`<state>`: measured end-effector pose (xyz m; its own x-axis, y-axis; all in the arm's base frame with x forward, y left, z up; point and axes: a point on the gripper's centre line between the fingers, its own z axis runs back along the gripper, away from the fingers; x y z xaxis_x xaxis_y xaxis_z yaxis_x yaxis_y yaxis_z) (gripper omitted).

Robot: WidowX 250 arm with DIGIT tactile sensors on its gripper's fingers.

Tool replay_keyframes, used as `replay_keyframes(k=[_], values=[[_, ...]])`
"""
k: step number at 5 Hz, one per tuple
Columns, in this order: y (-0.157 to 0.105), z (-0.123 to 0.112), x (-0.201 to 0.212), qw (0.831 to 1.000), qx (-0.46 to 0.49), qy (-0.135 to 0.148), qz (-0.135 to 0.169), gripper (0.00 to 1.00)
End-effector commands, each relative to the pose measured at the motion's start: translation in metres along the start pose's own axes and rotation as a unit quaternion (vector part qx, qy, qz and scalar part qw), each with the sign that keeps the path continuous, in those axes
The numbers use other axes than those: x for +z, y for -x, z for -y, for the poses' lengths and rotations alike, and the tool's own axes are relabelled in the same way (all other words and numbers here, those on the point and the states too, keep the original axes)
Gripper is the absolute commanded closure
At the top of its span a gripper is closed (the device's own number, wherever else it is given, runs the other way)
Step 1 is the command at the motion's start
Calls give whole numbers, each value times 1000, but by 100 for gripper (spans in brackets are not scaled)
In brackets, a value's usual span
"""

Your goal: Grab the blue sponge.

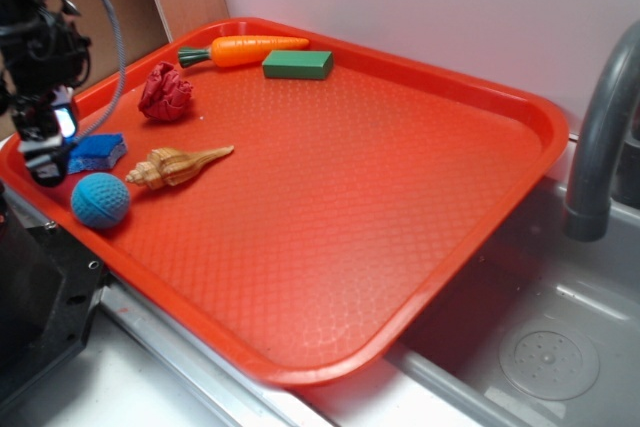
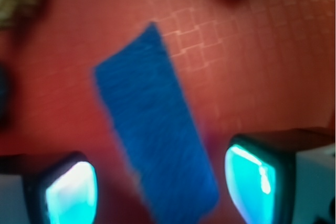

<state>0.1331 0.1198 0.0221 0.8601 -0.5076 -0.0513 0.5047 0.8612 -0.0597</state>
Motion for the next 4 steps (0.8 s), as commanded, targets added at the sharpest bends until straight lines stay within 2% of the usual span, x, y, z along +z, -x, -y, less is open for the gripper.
replay_keyframes(k=[1,2,3,4], values=[[-9,10,-18,998,-10,-21,-51,100],[-5,19,4,997,16,-39,-58,100],[-14,34,52,994,69,-79,-25,100],[-60,35,105,990,107,-81,54,100]])
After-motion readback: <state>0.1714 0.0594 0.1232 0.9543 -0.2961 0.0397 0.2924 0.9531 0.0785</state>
